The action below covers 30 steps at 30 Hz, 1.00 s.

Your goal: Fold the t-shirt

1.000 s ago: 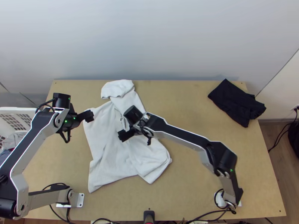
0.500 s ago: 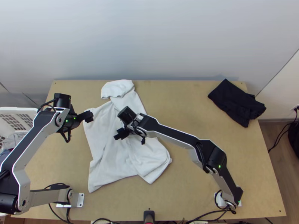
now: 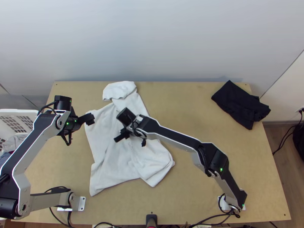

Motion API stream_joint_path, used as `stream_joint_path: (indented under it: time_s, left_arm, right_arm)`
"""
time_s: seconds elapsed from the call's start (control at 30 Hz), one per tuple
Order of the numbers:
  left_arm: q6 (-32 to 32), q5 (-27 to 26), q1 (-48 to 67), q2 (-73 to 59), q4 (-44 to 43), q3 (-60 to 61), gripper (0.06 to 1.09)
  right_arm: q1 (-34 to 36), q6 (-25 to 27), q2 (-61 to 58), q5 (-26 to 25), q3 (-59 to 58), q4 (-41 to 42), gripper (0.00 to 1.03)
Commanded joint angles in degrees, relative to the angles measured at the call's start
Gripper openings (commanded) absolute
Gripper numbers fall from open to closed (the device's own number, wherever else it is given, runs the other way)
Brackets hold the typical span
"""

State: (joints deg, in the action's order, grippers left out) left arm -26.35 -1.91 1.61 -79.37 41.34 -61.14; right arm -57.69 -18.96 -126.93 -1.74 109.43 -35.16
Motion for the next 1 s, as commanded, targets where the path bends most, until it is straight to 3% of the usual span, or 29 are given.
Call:
stream_joint_path:
  time_s: [0.0,0.2,0.57,0.97]
  left_arm:
    - [-0.3,0.0,0.6,0.6,0.0,-0.2,1.05]
    - [-0.9,0.1,2.5,0.3,0.0,-0.6,1.05]
    - [-0.9,1.1,5.8,-0.8,0.0,-3.1,1.05]
    - [-1.4,2.9,9.7,-2.5,-0.1,-4.1,1.05]
  right_arm:
    - [4.0,0.2,4.0,-2.5,1.8,-3.1,0.03]
    - [13.8,0.3,12.9,-4.5,-5.3,-3.3,0.03]
    - [38.5,3.3,34.4,-4.7,-29.8,-3.3,0.03]
    - [62.9,17.8,48.4,-2.9,-54.3,1.5,0.03]
